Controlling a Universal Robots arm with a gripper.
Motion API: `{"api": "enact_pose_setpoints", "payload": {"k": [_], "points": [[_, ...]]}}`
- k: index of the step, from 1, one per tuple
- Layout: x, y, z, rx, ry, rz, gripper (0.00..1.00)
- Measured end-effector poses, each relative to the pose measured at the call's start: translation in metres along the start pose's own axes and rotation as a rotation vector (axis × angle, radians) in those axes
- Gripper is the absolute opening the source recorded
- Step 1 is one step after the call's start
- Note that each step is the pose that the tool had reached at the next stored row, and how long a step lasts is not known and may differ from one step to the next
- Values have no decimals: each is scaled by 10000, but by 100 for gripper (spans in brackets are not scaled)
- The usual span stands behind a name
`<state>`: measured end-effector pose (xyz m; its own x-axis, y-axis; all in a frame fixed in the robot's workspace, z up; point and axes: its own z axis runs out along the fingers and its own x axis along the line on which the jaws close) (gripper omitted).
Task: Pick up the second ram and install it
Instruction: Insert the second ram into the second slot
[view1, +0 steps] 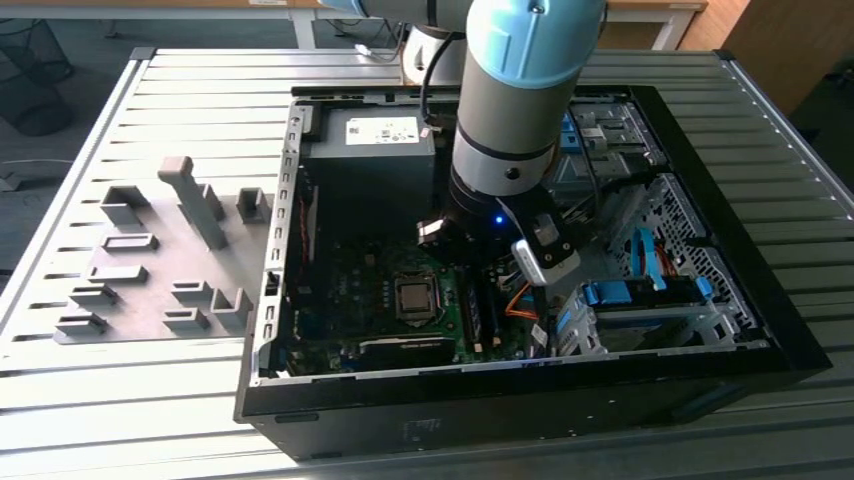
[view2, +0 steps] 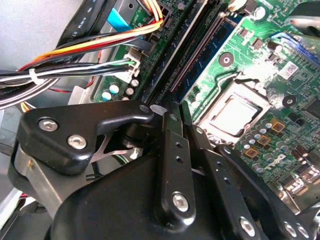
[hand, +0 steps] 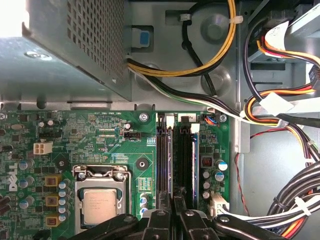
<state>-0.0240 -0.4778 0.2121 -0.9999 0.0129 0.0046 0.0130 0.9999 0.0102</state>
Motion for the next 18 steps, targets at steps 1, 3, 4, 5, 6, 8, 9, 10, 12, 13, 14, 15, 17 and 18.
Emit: {"api": "enact_pose_setpoints", "payload": {"k": [1,3,4,5,6,8,9,10,12,13,14,15,17,18], "points": [[0,0,-7,2,1,0,14],[0,0,-20,1,1,0,14],[0,1,-24,0,0,0,14],[0,1,-24,-1,0,0,14],[0,1,-24,-2,0,0,14],[0,0,-24,1,1,0,14],[0,0,-22,3,2,0,14],[0,0,-19,1,1,1,14],[0,0,-9,-1,1,0,14],[0,0,-5,-3,1,0,14],[0,0,-3,-7,1,0,14],[0,0,-1,-8,2,0,14],[0,0,7,-12,2,0,14],[0,0,13,-12,4,0,14]]}}
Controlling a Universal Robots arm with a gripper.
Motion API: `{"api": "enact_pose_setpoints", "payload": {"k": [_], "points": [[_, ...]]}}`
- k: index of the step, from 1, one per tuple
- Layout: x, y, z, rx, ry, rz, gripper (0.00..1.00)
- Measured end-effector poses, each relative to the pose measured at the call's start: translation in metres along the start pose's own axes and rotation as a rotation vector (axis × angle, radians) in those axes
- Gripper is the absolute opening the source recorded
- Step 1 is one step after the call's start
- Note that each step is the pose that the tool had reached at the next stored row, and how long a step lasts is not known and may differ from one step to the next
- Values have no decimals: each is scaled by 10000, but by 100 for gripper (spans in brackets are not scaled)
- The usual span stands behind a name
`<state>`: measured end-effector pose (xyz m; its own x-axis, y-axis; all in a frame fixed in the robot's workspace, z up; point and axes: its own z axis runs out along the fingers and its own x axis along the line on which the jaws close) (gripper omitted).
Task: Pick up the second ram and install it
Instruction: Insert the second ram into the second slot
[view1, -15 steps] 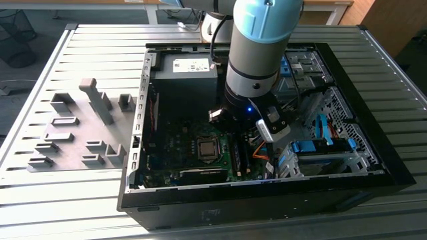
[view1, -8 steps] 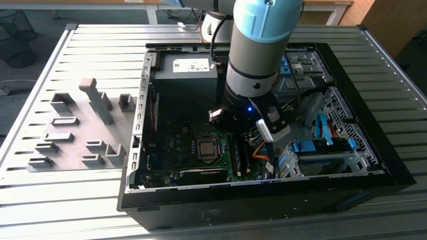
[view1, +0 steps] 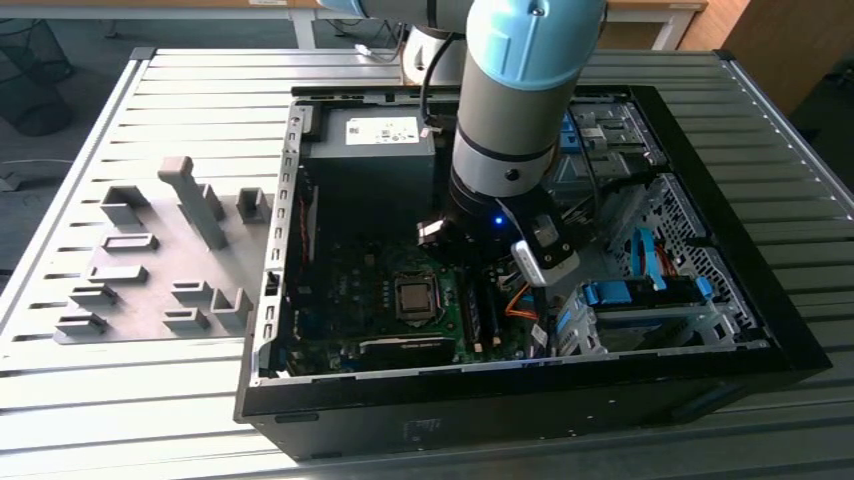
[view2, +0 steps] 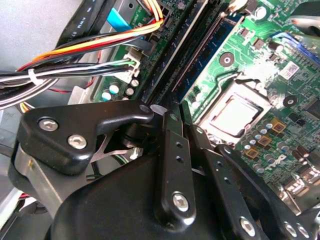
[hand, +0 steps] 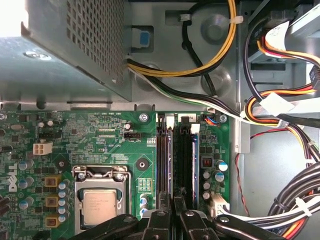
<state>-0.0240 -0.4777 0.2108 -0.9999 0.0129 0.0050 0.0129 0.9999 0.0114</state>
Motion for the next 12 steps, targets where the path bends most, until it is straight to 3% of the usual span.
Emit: {"api": "enact_pose_setpoints", "payload": {"k": [11,12], "points": [[0,0,6,2,3,0,15],[0,0,6,2,3,0,21]]}}
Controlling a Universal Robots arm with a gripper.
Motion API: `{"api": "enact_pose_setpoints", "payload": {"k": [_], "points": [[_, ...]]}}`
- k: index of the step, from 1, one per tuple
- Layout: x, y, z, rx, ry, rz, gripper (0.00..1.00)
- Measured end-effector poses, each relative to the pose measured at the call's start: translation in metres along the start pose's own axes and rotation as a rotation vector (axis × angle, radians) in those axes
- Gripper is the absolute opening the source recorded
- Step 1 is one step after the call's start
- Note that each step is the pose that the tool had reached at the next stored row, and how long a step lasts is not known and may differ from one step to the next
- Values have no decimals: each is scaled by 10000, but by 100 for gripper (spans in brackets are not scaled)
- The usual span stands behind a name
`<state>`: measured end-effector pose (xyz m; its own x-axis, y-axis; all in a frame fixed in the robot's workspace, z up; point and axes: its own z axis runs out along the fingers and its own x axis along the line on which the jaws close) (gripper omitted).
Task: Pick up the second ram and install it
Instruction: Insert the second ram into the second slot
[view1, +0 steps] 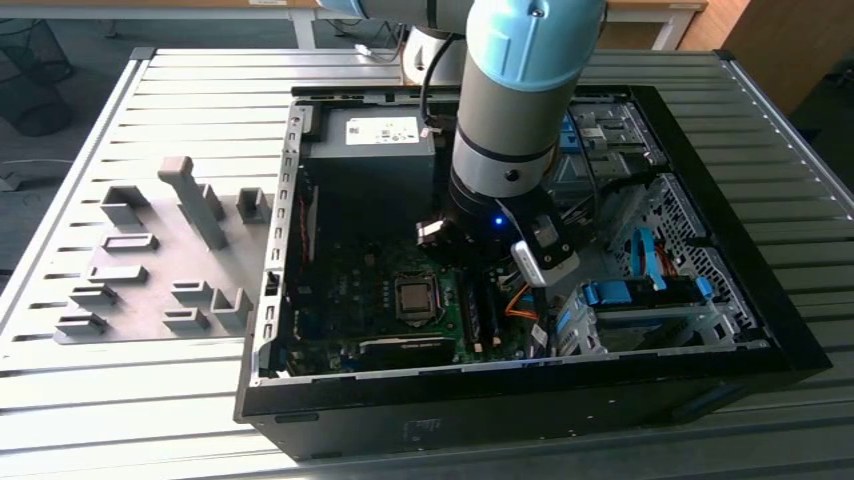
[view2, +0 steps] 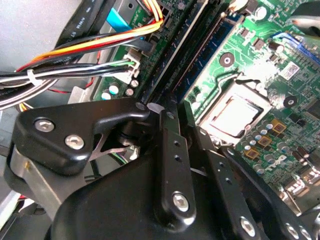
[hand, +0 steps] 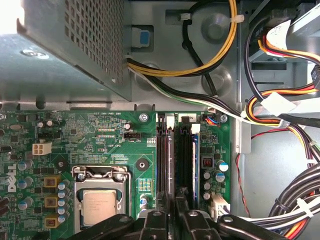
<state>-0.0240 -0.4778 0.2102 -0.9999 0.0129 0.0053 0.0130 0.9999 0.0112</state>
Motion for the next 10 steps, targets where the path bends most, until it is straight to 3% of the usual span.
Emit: {"api": "enact_pose_setpoints", "payload": {"k": [5,10], "points": [[0,0,-6,-1,0,0,21],[0,1,-92,0,0,0,21]]}}
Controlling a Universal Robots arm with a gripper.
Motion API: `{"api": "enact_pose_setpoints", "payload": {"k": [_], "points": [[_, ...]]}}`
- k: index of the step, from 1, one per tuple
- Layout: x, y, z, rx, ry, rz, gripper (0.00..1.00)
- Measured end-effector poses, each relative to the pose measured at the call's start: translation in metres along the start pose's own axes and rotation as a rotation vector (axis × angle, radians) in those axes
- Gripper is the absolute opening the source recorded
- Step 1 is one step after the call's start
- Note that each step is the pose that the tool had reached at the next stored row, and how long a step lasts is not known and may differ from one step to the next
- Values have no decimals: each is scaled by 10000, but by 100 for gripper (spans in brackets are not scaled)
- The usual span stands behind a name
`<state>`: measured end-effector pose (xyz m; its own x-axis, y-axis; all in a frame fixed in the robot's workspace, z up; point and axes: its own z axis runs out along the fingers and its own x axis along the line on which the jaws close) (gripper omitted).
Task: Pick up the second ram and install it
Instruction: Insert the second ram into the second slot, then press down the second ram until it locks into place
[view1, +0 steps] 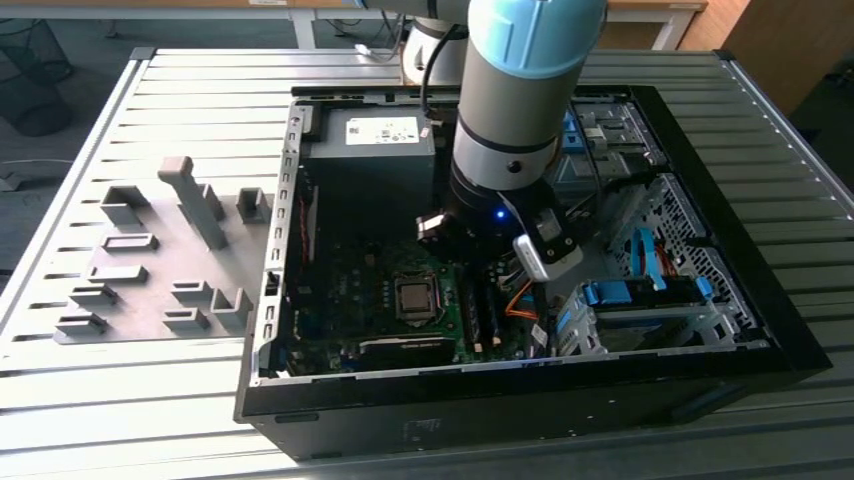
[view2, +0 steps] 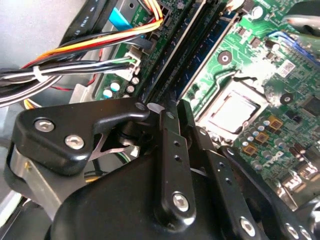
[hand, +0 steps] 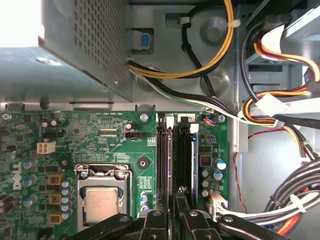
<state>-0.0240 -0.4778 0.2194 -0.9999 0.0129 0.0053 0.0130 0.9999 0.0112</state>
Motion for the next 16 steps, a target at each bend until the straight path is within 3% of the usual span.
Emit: {"api": "enact_pose_setpoints", "payload": {"k": [6,10,11,13,16], "points": [[1,1,-134,0,1,0,21],[1,2,-139,-2,1,0,20],[1,2,-139,-2,1,0,13],[1,2,-141,0,1,-1,11],[1,2,-141,-1,1,0,11]]}}
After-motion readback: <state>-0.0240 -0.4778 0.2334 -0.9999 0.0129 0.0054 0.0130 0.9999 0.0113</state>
